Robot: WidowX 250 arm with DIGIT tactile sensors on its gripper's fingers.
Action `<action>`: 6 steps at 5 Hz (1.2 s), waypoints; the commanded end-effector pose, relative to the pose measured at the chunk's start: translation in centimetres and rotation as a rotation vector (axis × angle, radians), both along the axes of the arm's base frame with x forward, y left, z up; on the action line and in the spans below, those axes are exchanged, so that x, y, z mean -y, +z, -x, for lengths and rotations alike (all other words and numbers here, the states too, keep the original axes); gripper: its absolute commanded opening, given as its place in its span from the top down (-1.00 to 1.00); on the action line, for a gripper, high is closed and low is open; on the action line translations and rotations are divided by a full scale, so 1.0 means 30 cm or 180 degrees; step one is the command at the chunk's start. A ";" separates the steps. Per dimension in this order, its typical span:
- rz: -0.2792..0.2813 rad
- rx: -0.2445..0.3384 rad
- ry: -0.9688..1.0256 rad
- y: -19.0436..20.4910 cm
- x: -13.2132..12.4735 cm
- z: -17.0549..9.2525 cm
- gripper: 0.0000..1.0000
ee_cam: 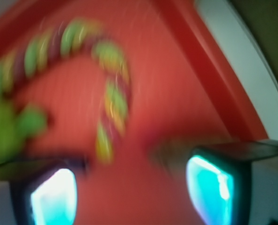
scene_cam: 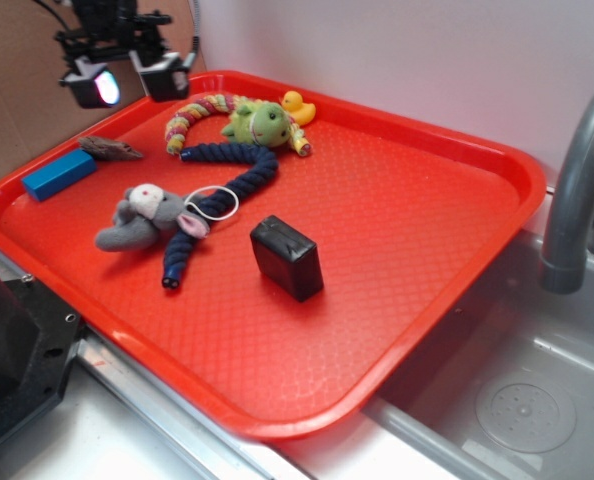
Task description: Grab the multicolored rope.
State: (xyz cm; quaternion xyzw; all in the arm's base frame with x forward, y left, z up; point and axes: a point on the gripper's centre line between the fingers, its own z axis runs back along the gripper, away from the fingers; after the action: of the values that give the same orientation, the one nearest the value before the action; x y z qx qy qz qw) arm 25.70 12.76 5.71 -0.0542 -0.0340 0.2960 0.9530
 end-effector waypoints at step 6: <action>-0.0142 -0.0298 -0.0291 -0.125 -0.028 -0.090 1.00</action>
State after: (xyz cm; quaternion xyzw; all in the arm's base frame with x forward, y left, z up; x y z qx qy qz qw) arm 28.08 12.92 1.41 -0.0247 0.0182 0.2542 0.9667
